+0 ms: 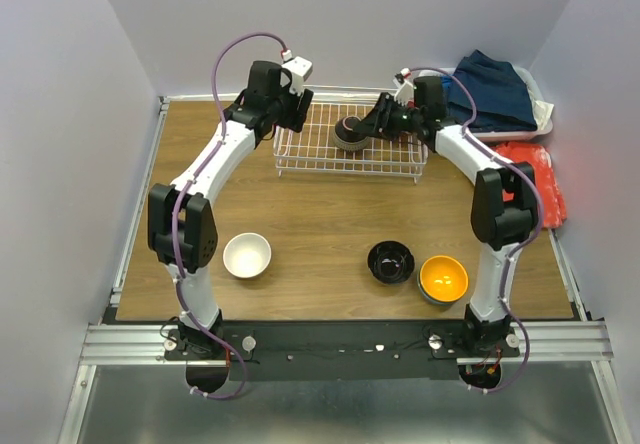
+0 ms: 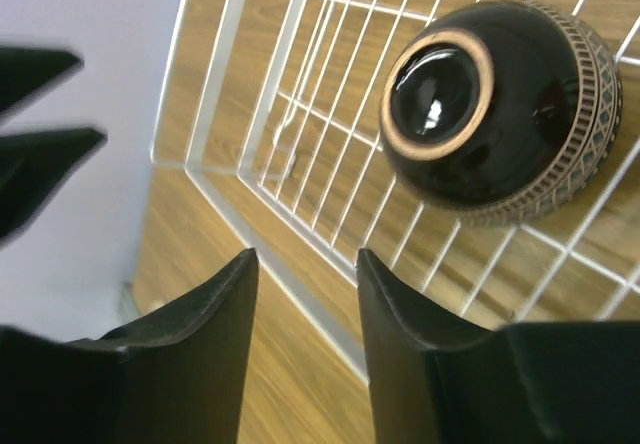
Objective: Load the bowls into the dish rack
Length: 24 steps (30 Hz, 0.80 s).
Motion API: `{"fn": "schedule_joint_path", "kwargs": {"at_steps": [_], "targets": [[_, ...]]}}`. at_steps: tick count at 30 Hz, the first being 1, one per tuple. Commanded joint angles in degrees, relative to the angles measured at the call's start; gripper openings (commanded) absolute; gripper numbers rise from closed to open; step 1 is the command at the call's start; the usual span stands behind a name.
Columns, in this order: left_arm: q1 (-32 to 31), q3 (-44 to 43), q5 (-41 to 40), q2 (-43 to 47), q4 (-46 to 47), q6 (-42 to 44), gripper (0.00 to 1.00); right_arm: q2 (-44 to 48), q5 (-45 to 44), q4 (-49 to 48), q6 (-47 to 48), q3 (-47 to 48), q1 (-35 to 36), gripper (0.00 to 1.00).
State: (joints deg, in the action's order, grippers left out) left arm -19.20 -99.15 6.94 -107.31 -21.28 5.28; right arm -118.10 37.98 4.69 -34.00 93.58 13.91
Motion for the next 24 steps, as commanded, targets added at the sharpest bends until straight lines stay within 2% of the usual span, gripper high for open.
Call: {"fn": "schedule_joint_path", "kwargs": {"at_steps": [1, 4, 5, 6, 7, 8, 9, 12, 17, 24], "targets": [[0.6, 1.8, -4.9, 5.1, 3.5, 0.9, 0.73, 10.4, 2.0, 17.0, 24.5, -0.6, 0.7, 0.55], [1.4, 3.0, -6.5, 6.8, 3.4, 1.5, 0.75, 16.0, 0.5, 28.0, 42.6, -5.7, 1.7, 0.55], [1.6, 3.8, -9.4, 7.5, 3.3, 1.5, 0.76, 20.8, -0.2, 30.2, 47.0, -7.4, 2.9, 0.55], [1.8, 4.1, -9.8, 8.0, 2.7, 1.7, 0.77, 23.3, -2.1, 31.8, 55.5, -9.4, 3.5, 0.55], [2.1, 4.6, -10.2, 8.3, 2.5, 1.9, 0.77, 25.6, -3.2, 34.2, 59.4, -13.8, 4.4, 0.55], [2.4, 5.8, -10.8, 9.4, 2.2, 2.2, 0.77, 30.8, -4.1, 35.4, 62.9, -15.6, 6.2, 0.55], [2.5, 6.8, -11.1, 10.0, 2.2, 2.6, 0.78, 32.9, -5.6, 36.3, 68.7, -17.7, 7.1, 0.56], [2.5, 10.2, -13.2, 11.9, 1.3, 3.2, 0.79, 39.8, -8.3, 43.0, 78.0, -22.7, 12.1, 0.57], [2.5, 16.7, -14.1, 17.0, -0.7, 4.4, 0.79, 46.1, -13.3, 49.9, 80.0, -29.3, 22.0, 0.57], [3.0, 23.7, -17.0, 22.4, -2.4, 8.1, 0.79, 47.7, -22.0, 51.6, 73.0, -36.3, 28.1, 0.56]]}}
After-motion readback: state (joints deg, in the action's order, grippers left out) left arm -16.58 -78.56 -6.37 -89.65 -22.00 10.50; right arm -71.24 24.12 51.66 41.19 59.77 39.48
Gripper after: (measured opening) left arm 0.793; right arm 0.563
